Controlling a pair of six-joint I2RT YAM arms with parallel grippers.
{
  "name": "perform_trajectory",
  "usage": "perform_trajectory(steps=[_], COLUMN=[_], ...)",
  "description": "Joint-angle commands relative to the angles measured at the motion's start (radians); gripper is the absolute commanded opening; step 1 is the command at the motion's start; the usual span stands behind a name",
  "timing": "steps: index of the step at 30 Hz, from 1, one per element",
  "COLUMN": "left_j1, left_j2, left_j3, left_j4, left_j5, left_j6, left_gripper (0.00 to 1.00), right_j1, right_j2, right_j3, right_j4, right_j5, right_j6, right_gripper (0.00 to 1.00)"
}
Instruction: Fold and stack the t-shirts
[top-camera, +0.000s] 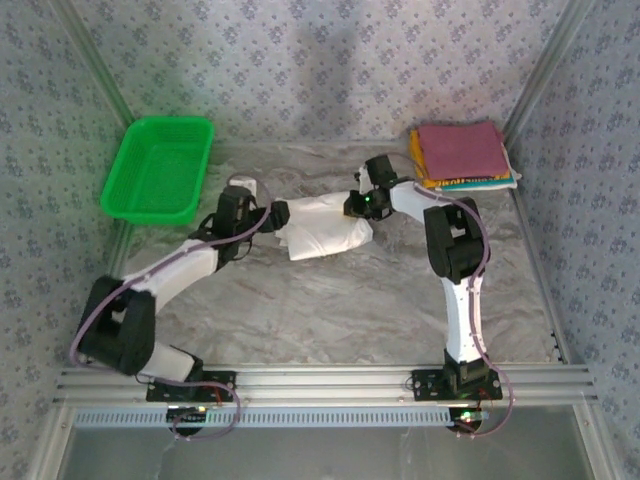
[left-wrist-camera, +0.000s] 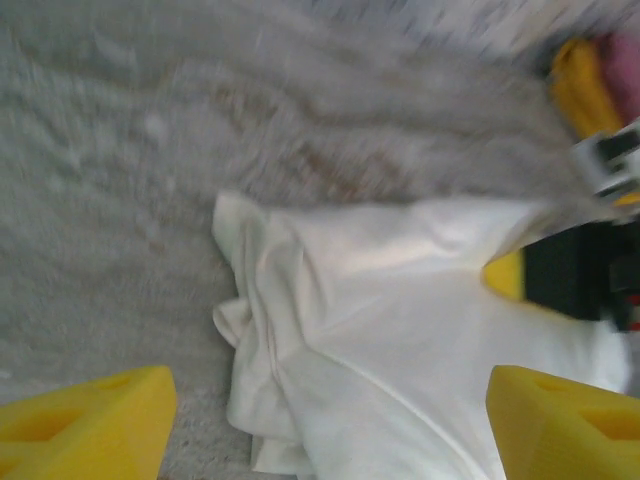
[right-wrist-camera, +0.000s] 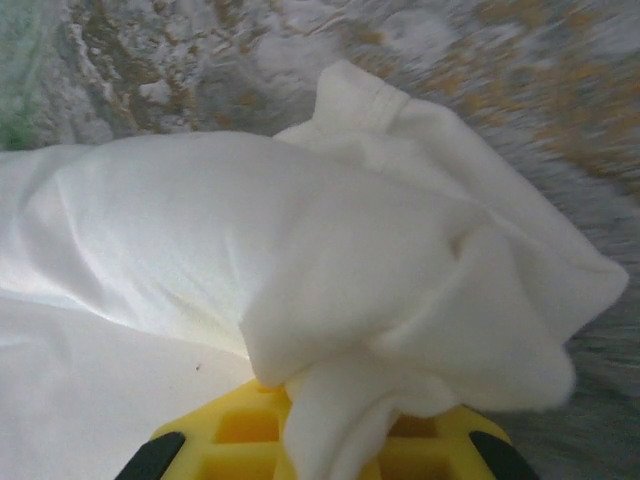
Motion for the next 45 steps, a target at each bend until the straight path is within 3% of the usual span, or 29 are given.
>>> perform_trajectory(steps=[1,16,21,27,33,40,45], left_j1=[-0.012,-0.049,-0.05,-0.051,-0.052,-0.051,-0.052], left_j2=[-0.072,-0.108,-0.105,-0.096,-0.092,-0.092,-0.094], left_j3=[-0.019,-0.02,-0.009,-0.022,-0.027,-0.013,-0.003], left_j4=[-0.004,-0.056,-0.073,-0.067,-0.08,-0.11,-0.124], left_j5=[-0.018,0.032,0.03,0.02,0.016,-0.002,-0.009], left_j6=[0.043,0.128,0.141,0.133,0.131,0.143,0.146], left_gripper=[0.84,0.89,0.89,0.89,0.89,0.89,0.9], right_j1=[-0.035,-0.211,-0.282,-0.364,-0.43,-0.488,-0.529], right_j2=[-0.055,-0.029,0.08,0.154,0.171,0.191,0.201], right_j3=[0.113,0.529,0.803,0.987,1.031,1.026,0.917], right_j4=[-0.156,-0.36,-0.481,-0.465,-0.424,-0.35,-0.179], right_j5=[0.037,0.184,0.165,0.055,0.012,0.097,0.183], right_j6=[-0.16,-0.453,-0.528,-0.501,-0.486,-0.558,-0.574], right_gripper=[0.0,0.0,0.0,0.0,0.0,0.0,0.0])
